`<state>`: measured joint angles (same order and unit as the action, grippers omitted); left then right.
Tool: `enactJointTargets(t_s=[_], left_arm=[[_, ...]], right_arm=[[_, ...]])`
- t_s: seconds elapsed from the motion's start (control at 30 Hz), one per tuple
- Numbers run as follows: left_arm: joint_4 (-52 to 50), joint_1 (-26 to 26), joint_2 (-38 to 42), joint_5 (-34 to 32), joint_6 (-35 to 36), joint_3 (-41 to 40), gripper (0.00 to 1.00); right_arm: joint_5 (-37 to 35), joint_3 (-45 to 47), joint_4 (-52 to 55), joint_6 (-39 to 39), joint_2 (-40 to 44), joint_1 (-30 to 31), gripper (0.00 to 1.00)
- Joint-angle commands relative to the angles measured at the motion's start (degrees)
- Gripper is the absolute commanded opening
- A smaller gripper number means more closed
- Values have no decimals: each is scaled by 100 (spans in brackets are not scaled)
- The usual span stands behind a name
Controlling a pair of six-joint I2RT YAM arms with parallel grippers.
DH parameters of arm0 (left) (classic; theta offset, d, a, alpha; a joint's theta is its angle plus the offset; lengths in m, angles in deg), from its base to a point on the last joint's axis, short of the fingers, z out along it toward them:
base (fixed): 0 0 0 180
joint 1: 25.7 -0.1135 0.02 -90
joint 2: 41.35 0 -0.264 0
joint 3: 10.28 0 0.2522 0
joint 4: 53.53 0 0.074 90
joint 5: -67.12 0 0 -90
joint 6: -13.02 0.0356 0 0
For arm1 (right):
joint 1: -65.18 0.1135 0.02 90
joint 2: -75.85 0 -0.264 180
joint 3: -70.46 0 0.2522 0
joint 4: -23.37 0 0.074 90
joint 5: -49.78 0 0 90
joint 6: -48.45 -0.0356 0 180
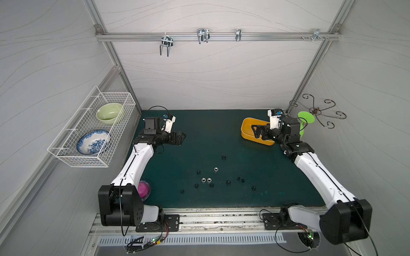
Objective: Put the nuts on the desktop into the storage box
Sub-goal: Move the storage box to the center of the board.
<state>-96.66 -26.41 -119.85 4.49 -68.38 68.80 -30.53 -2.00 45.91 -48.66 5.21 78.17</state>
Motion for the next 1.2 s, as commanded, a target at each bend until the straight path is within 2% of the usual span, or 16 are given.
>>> enactJointTargets(t_s=[0.0,0.27,0.4,0.63,0.93,1.17], left_arm=[[-806,13,102,411,267,353,99],[-986,12,133,-3,169,403,99],[-1053,10,142,-170,215,351,99],[-1087,12,116,-162,263,210,99],[-1141,12,4,-228,335,201,99],[-1116,14,-51,-307,335,184,98]], right_arm=[[6,-275,607,-107,-393,138,99],[-1348,-1045,759,-353,-1648,734,99],[-1511,-1448,722,-660,-2332,846,99],[-1128,-2021,551,-1065,-3419,831,99],[-796,-2667,521,-1283,-4383,766,99],[-26,-2935,398,-1196,-4845,711,99]])
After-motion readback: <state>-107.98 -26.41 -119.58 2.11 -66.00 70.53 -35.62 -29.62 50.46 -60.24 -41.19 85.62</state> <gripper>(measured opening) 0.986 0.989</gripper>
